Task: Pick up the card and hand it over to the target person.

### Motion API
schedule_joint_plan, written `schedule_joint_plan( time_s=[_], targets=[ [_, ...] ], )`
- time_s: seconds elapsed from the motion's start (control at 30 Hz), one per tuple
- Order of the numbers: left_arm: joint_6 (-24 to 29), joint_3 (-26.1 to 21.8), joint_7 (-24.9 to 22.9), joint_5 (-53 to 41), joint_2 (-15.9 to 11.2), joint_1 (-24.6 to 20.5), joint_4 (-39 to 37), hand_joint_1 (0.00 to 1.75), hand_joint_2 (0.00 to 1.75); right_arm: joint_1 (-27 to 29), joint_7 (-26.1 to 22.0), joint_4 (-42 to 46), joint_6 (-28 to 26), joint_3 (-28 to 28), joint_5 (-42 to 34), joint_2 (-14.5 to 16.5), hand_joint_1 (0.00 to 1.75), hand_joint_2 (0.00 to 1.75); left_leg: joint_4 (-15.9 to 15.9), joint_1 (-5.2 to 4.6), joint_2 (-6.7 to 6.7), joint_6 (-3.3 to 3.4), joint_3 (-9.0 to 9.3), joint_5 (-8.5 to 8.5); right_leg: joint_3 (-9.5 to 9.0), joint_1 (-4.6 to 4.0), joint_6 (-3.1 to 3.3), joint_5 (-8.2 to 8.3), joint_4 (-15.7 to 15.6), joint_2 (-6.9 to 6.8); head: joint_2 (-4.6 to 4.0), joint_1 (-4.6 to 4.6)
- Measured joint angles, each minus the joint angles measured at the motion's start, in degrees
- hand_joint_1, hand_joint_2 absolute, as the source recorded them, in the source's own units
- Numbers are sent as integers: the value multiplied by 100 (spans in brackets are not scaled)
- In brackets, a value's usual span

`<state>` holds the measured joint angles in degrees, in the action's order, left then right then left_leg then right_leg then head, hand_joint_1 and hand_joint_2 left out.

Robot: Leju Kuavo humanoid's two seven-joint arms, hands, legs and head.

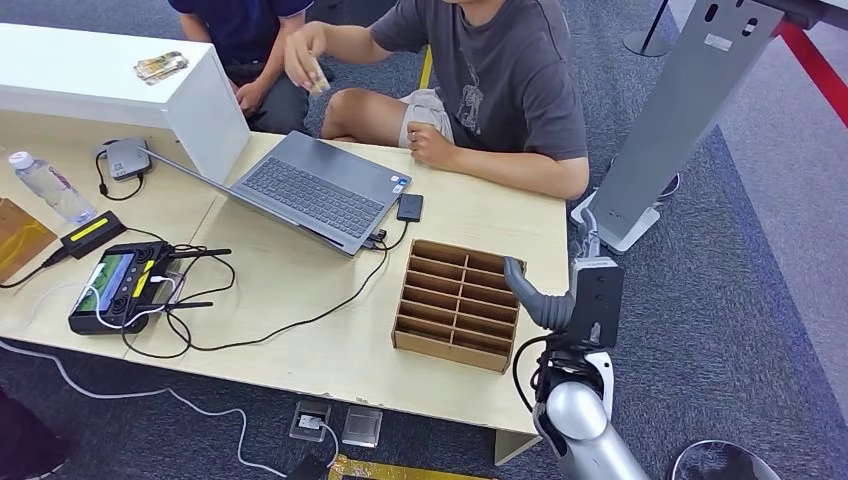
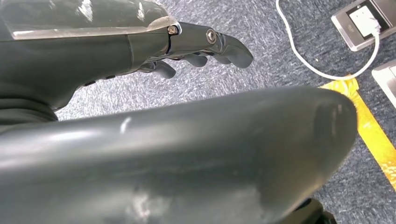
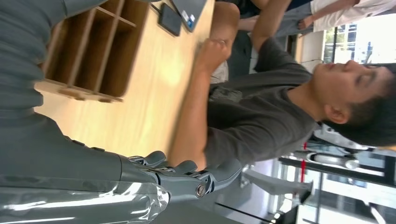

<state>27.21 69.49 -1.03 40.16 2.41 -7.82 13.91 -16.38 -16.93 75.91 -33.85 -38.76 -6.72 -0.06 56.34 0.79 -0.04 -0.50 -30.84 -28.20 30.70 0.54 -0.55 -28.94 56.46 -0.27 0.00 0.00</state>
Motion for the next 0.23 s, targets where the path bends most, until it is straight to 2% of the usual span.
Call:
schedule_joint_plan(
  time_s=[0.23],
  targets=[
    [-16, 10, 19, 0, -9, 0, 14, 0, 0, 100, -33, -528, 90, -375, -123, 148, 0, 175, -9, 0, 11, -1, 7, 0, -3, 0, 2, 2, -4, 11, 0, 0]
  ],
)
